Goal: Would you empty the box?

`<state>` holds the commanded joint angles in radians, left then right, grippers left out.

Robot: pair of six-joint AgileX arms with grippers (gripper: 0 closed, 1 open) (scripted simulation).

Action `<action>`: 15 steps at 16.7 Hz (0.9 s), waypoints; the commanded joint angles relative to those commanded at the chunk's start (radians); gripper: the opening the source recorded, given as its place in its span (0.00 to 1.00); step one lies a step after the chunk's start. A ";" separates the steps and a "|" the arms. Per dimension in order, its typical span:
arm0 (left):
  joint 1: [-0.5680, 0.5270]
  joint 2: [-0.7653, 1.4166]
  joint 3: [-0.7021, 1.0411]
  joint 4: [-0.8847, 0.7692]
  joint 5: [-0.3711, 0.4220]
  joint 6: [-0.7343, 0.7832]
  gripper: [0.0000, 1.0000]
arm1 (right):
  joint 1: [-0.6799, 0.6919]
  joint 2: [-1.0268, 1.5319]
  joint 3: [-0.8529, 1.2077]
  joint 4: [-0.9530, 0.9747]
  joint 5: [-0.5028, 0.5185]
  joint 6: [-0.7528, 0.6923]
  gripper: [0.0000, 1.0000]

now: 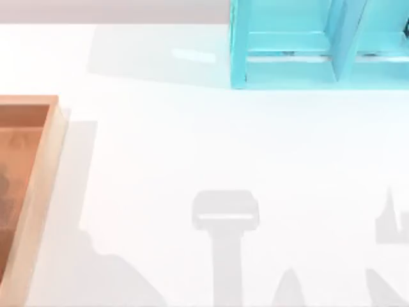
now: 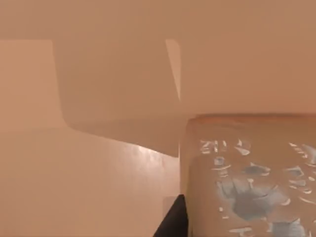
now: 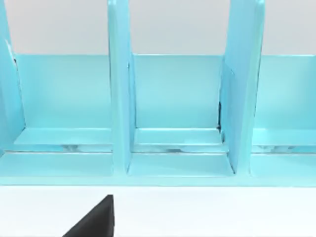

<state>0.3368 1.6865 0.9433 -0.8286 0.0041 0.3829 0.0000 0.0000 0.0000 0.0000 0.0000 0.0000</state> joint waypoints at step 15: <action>0.000 -0.042 0.189 -0.239 0.002 -0.001 0.00 | 0.000 0.000 0.000 0.000 0.000 0.000 1.00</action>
<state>0.3369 1.6444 1.1327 -1.0677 0.0057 0.3818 0.0000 0.0000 0.0000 0.0000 0.0000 0.0000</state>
